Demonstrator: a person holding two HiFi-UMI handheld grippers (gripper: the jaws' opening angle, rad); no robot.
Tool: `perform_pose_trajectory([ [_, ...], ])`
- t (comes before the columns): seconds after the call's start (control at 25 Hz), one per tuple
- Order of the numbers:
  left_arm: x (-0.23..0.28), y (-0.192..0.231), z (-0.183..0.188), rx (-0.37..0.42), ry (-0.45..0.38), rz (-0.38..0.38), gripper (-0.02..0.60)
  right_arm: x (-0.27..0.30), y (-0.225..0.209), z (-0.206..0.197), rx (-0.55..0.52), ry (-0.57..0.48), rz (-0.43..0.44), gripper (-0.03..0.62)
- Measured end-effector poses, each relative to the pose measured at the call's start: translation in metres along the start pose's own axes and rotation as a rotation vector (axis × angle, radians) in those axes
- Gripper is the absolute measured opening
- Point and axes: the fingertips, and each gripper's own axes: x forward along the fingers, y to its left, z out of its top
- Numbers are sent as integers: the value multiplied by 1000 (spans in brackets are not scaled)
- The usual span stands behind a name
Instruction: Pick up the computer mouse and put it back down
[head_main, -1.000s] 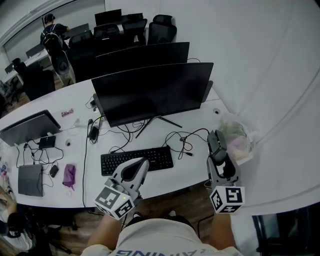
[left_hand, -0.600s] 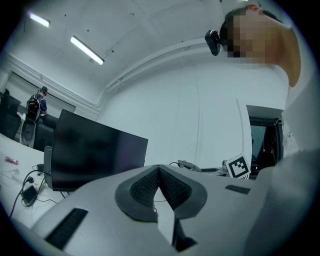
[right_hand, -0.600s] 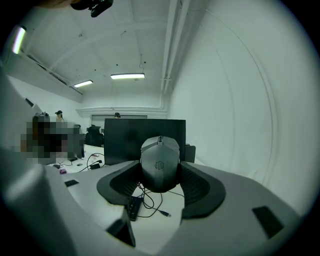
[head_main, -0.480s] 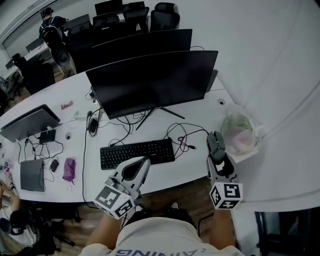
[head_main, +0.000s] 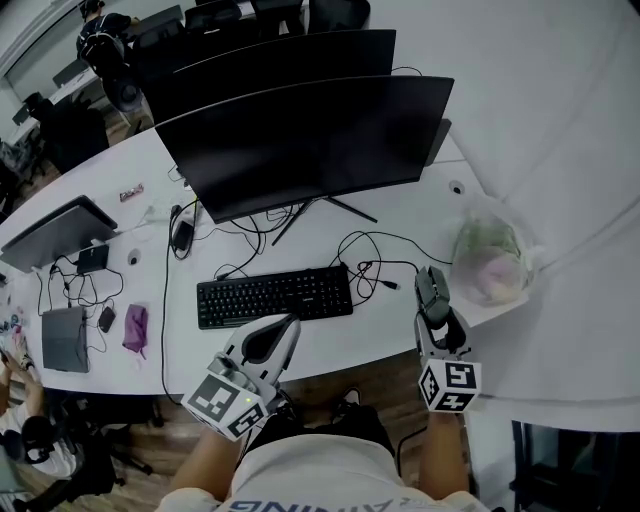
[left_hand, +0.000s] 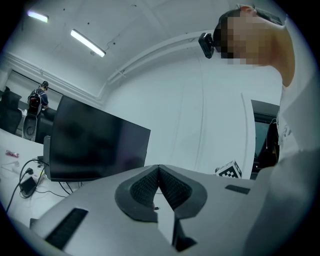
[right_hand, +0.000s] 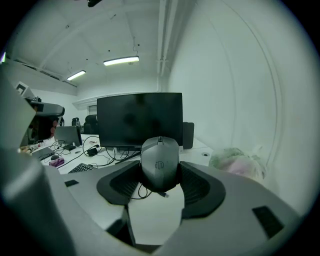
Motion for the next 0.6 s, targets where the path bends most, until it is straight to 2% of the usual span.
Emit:
perform_pose_trajectory([
  [0.6, 19, 5, -42, -47, 90, 22, 5, 39, -6, -73, 20, 154, 44, 265],
])
